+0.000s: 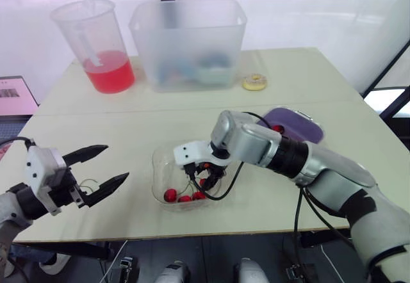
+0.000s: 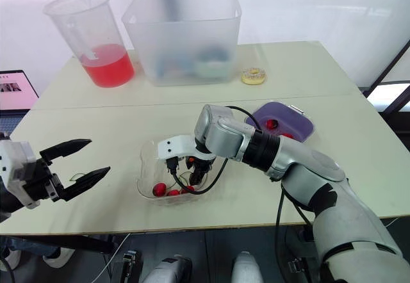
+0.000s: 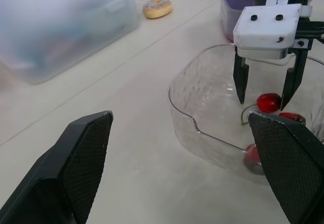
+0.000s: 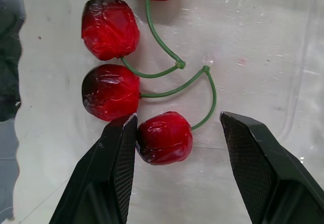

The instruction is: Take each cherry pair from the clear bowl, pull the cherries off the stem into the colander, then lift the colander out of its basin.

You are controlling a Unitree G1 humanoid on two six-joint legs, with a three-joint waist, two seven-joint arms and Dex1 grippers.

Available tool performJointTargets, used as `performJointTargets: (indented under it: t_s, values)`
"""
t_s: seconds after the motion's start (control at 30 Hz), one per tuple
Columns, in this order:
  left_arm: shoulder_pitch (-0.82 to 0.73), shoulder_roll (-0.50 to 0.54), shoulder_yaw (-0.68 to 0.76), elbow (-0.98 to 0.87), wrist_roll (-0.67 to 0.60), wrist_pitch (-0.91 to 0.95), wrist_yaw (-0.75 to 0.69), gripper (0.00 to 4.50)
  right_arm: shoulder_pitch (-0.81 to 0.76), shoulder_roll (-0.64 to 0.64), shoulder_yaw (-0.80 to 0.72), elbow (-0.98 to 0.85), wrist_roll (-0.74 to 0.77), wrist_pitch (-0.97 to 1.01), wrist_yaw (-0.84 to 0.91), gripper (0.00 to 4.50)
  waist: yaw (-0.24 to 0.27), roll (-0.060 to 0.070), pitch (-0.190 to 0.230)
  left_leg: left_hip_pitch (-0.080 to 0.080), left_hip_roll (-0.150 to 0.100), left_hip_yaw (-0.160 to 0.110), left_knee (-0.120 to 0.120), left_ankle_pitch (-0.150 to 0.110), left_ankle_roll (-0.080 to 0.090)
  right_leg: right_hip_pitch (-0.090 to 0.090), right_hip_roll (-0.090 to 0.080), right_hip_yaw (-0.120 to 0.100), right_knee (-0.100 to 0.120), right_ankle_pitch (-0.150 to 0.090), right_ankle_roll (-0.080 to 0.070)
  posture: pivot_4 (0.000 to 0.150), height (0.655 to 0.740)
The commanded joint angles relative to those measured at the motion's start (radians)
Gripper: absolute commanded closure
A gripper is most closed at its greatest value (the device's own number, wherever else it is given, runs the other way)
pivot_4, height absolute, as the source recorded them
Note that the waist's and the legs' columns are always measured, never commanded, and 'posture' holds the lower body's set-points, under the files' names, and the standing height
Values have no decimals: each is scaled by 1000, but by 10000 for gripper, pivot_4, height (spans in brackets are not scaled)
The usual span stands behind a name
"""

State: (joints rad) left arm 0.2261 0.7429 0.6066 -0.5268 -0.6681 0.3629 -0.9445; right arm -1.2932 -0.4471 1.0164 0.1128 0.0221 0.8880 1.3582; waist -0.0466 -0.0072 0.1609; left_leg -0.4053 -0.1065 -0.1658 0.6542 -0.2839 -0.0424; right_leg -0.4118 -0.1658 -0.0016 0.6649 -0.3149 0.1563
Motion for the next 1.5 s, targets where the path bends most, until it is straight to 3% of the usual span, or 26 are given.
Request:
performJointTargets:
  t_s: [0.03,0.1,0.2,0.67,0.8,0.9,1.17,1.27,1.5]
  values:
    - [-2,3,12,-28,-30,-7,6,0,-3,5,-5,-28,-25,0,26,20057,0,0,0,0,0,0,0,0,0,0,0,0,0,0,0,1500,7400]
    - [-5,6,10,-25,-31,-8,9,0,-2,6,-6,-31,-36,3,29,24560,0,0,0,0,0,0,0,0,0,0,0,0,0,0,0,1500,7400]
    - [-12,9,-3,-24,-30,-9,11,0,-2,10,-9,-30,-53,8,34,39239,0,0,0,0,0,0,0,0,0,0,0,0,0,0,0,1500,7400]
    - [-66,24,-50,7,-18,-13,6,0,-37,40,-158,-37,-37,13,25,39239,-1,0,0,0,0,0,0,0,0,0,0,0,0,0,0,1500,7400]
    - [-90,32,-72,23,-13,-16,0,0,-29,20,-155,-32,-63,-56,40,39239,0,0,0,0,0,0,0,0,0,0,0,0,0,0,0,1500,7400]
    - [-111,34,-95,41,-6,-22,-5,0,-34,35,-124,-19,-85,25,30,39239,-1,0,0,0,0,0,0,0,0,0,0,0,0,0,0,1500,7400]
    - [-179,32,-159,61,-4,-23,-26,0,-43,25,-41,-79,-113,162,26,1541,-2,0,0,0,0,-1,0,0,0,0,0,0,0,0,0,1500,7400]
    - [-193,28,-176,67,1,-27,-28,0,-62,18,8,-68,-112,253,25,1541,-2,0,0,0,0,-1,0,0,0,0,0,0,0,0,0,1500,7400]
    - [-209,16,-207,84,15,-49,-27,0,-65,28,51,-44,-113,257,-7,1541,-1,0,0,0,0,-1,0,0,0,0,0,0,0,0,0,1500,7400]
